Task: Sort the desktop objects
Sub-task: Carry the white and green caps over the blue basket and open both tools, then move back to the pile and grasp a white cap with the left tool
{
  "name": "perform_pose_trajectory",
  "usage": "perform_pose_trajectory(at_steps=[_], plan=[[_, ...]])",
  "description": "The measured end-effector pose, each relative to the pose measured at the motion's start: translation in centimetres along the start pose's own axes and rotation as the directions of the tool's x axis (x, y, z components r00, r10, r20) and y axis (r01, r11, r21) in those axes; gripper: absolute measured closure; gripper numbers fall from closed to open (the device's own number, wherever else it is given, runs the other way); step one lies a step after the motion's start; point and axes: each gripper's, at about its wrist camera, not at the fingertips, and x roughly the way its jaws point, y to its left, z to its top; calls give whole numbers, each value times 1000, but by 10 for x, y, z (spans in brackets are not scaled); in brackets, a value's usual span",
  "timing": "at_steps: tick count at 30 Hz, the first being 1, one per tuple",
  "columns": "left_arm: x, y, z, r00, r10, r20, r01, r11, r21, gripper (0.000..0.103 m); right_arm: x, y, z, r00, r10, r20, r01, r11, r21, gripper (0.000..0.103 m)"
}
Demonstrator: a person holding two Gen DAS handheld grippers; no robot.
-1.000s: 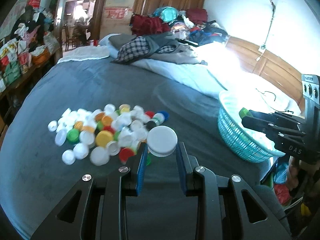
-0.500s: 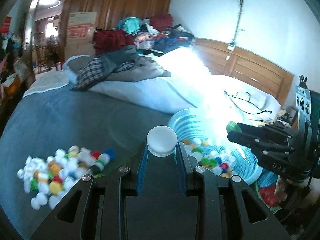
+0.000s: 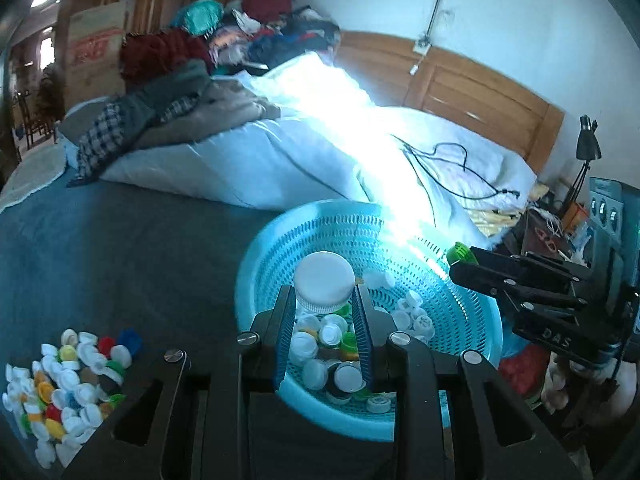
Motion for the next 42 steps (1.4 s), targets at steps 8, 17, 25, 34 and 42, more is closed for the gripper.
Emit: perform_pose_trajectory(at_steps=[8, 17, 25, 34, 42], plan=[[17, -15, -5, 999, -24, -22, 25, 999, 26, 59, 5, -7, -6, 1000, -20, -2, 20, 1000, 4, 61], [-36, 34, -49, 992, 88, 92, -85, 996, -34, 34, -13, 7, -25, 999, 9, 44, -10, 1000, 25, 32], [-123, 198, -199, 925, 380, -10, -364, 876, -316, 34, 2, 65, -93, 988, 127, -84, -130, 991, -34, 30], [-143, 297, -283, 871, 465, -157, -488, 783, -386, 35, 9, 98, -114, 978, 141, -155, -152, 986, -63, 30], [-113, 306, -275, 877, 459, -142, -480, 814, -327, 35, 7, 125, -108, 979, 115, -170, -137, 983, -122, 30]])
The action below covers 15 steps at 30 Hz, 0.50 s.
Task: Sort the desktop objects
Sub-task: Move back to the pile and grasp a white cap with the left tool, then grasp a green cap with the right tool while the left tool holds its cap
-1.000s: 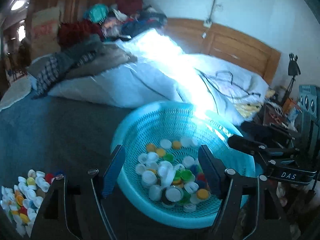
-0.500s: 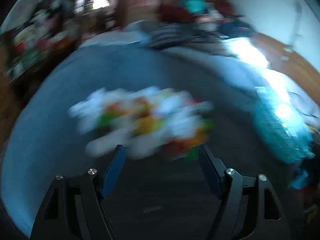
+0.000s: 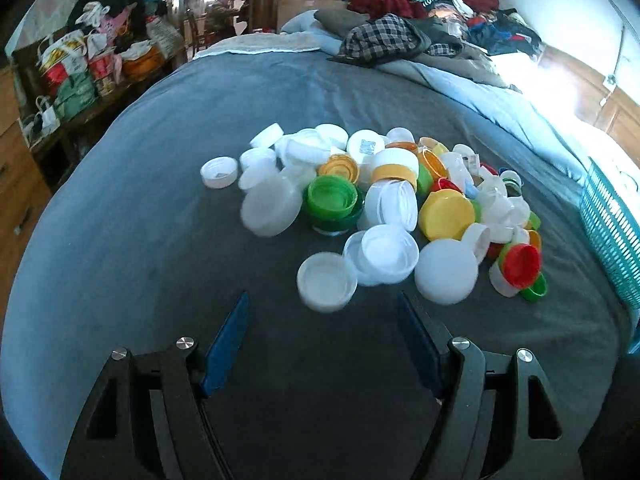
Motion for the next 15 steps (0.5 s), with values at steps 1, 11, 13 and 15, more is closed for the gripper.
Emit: perform_pose_trajectory(at_steps=[1, 11, 13, 15], plan=[[1, 0, 0, 1000, -3, 1, 3, 1000, 3, 42, 2, 3, 1, 1000, 5, -7, -5, 1000, -5, 30], [-17, 19, -14, 998, -28, 52, 32, 996, -80, 79, 45, 55, 22, 995, 85, -50, -89, 992, -86, 50], [-15, 22, -18, 998, -33, 59, 38, 995, -93, 79, 65, 73, 29, 991, 111, -68, -119, 986, -115, 50], [-13, 21, -19, 997, -33, 64, 39, 995, -94, 79, 86, 91, 34, 986, 138, -89, -149, 979, -138, 50]])
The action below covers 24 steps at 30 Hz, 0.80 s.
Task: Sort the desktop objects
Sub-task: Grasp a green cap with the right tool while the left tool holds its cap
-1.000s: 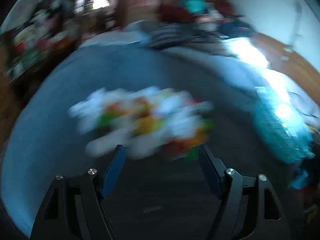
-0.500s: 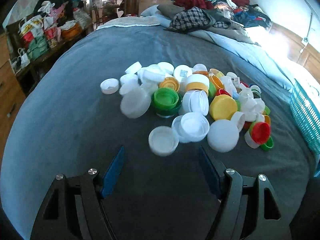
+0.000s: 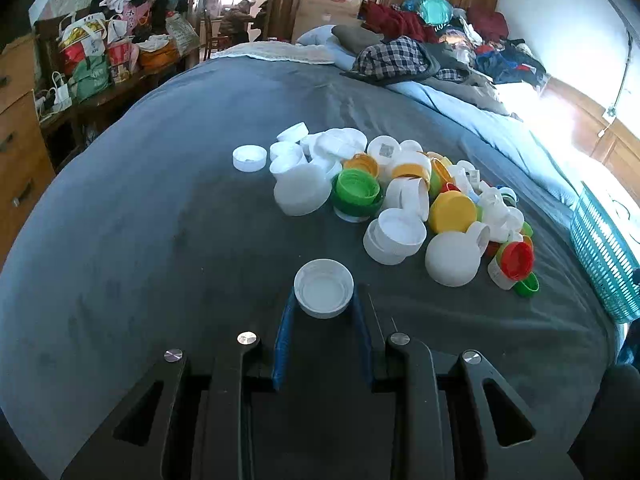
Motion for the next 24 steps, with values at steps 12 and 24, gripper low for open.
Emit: perform_pose_trajectory(at_steps=[12, 24], plan=[[3, 2, -2, 1000, -19, 11, 19, 1000, -9, 79, 119, 86, 38, 995, 58, -86, -73, 981, -179, 50], [0, -1, -3, 1000, 0, 27, 0, 1000, 10, 78, 83, 76, 23, 996, 55, -74, -64, 990, -129, 72]])
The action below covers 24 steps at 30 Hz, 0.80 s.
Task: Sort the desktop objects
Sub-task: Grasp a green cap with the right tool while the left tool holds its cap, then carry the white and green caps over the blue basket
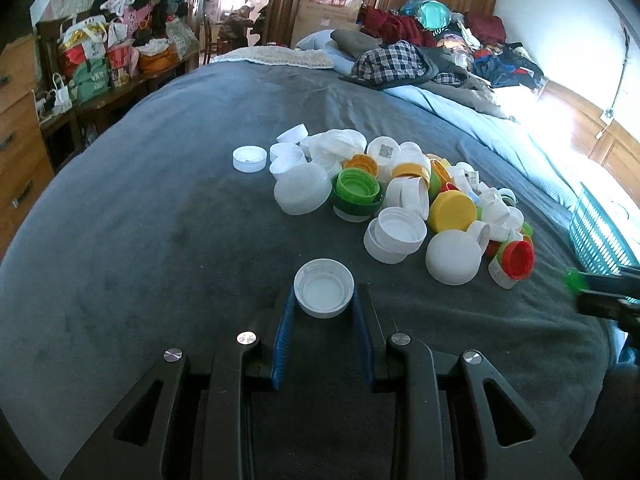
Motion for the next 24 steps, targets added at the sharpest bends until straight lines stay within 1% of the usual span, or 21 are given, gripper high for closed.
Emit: perform_pose_trajectory(at_steps=[4, 8, 16, 20, 24], plan=[[-5, -3, 0, 1000, 21, -8, -21, 1000, 8, 79, -35, 2, -21, 1000, 8, 11, -8, 1000, 30, 72], [-13, -11, -2, 999, 32, -14, -32, 999, 21, 79, -59, -2, -33, 1000, 2, 19, -3, 999, 38, 72], [-40, -27, -1, 1000, 31, 4, -31, 1000, 3, 79, -96, -11, -37, 996, 0, 85, -6, 997, 77, 72], [-53, -39, 6, 1000, 24, 20, -24, 1000, 18, 79, -107, -10, -41, 994, 26, 111, -35, 996, 86, 72], [-62, -58, 18, 999, 7, 39, -9, 999, 51, 79, -122, -12, -47, 990, 26, 136, -38, 996, 86, 72]])
